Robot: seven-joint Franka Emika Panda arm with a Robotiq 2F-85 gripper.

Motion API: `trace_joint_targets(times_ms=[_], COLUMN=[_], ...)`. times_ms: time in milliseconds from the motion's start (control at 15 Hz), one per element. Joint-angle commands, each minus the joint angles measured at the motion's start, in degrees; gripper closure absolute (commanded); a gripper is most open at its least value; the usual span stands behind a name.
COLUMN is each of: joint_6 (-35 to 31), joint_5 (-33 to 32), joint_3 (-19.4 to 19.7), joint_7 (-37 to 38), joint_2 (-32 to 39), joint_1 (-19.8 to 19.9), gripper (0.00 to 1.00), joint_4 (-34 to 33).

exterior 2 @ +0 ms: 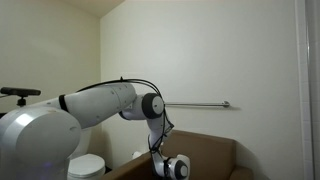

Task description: Use the towel to wipe the seat of the sofa.

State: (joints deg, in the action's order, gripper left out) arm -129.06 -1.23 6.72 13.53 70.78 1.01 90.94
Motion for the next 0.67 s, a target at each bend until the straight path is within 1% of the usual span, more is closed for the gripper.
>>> trace_joint_targets(times_ms=[0, 133, 267, 400, 533, 600], joint_6=[-4.84, -8.83, -13.66, -16.93, -17.82, -17.04], joint_5=[1.38, 1.18, 0.13, 0.21, 0.83, 0.95], joint_3=[-2.86, -3.72, -2.29, -1.25, -0.77, -0.48], joint_7=[-0.81, 0.58, 3.78, 6.34, 8.03, 8.72], joint_2=[-6.97, -9.40, -9.77, -8.15, -5.29, -3.35], joint_1=[-1.76, -3.84, -7.24, -9.50, -10.40, -10.61], gripper=[0.95, 0.95, 0.95, 0.95, 0.95, 0.95], joint_4=[2.49, 2.10, 0.41, -2.62, -5.52, -7.09])
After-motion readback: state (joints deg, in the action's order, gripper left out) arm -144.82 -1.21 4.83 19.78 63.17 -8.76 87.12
